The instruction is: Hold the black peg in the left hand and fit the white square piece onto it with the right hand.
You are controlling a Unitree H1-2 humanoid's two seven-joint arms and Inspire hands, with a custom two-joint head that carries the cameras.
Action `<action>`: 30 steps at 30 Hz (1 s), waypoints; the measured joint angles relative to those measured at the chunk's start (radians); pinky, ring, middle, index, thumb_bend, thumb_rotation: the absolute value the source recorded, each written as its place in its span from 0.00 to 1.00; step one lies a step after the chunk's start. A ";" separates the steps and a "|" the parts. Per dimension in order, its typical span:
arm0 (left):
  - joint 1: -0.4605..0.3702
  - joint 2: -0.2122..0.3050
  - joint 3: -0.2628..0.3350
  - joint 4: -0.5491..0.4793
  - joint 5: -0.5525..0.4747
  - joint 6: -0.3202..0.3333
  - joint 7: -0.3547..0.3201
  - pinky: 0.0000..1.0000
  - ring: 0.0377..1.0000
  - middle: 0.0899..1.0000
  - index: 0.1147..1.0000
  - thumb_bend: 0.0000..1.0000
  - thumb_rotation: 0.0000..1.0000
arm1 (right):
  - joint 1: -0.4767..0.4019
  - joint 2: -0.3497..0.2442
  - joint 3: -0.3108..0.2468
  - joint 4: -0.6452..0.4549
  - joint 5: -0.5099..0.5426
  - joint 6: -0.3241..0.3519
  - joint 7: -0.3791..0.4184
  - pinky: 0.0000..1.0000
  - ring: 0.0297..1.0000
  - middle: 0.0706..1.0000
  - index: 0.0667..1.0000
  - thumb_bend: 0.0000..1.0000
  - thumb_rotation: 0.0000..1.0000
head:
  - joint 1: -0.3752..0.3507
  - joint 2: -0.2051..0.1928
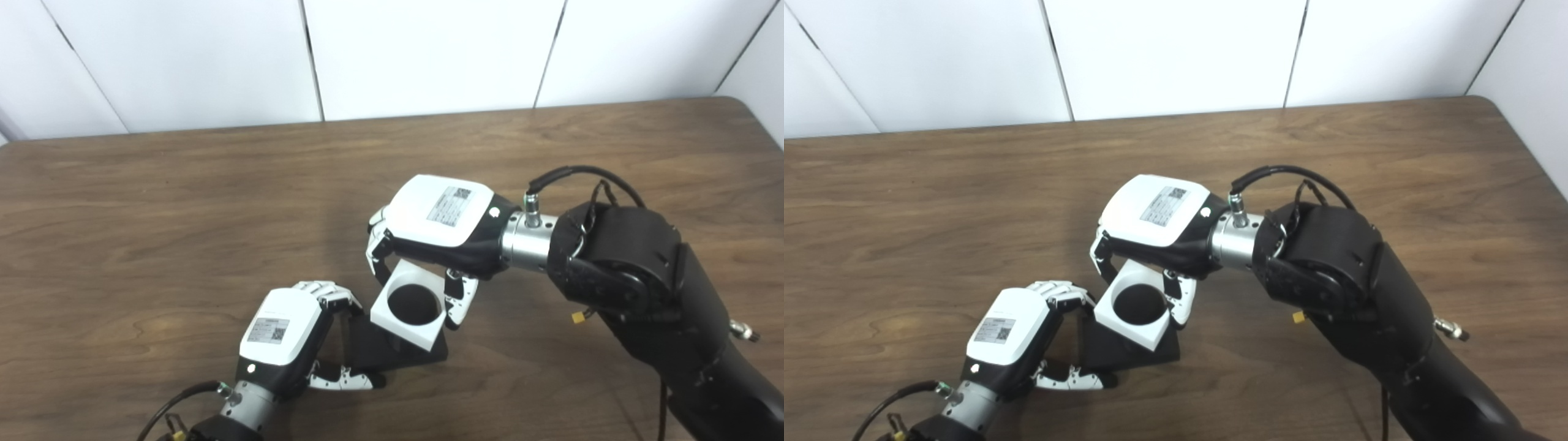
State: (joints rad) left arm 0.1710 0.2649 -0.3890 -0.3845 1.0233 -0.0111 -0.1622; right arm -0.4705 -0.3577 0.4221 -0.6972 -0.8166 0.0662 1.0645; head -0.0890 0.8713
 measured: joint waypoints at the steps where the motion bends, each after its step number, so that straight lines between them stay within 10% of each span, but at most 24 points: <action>1: 0.000 0.000 0.000 0.000 0.000 0.000 0.000 0.76 0.75 0.68 0.42 0.52 0.05 | 0.000 0.000 0.000 0.001 -0.001 0.000 0.000 0.78 0.82 0.70 0.44 0.52 0.13 | 0.000 0.000; 30: 0.010 -0.014 0.003 -0.011 0.001 0.000 -0.015 0.77 0.76 0.68 0.42 0.52 0.05 | 0.029 0.000 0.004 0.055 -0.016 -0.039 -0.023 0.77 0.82 0.70 0.44 0.53 0.13 | 0.002 0.011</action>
State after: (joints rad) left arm 0.1806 0.2506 -0.3864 -0.3951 1.0240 -0.0109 -0.1776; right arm -0.4416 -0.3581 0.4258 -0.6420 -0.8327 0.0269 1.0419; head -0.0874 0.8820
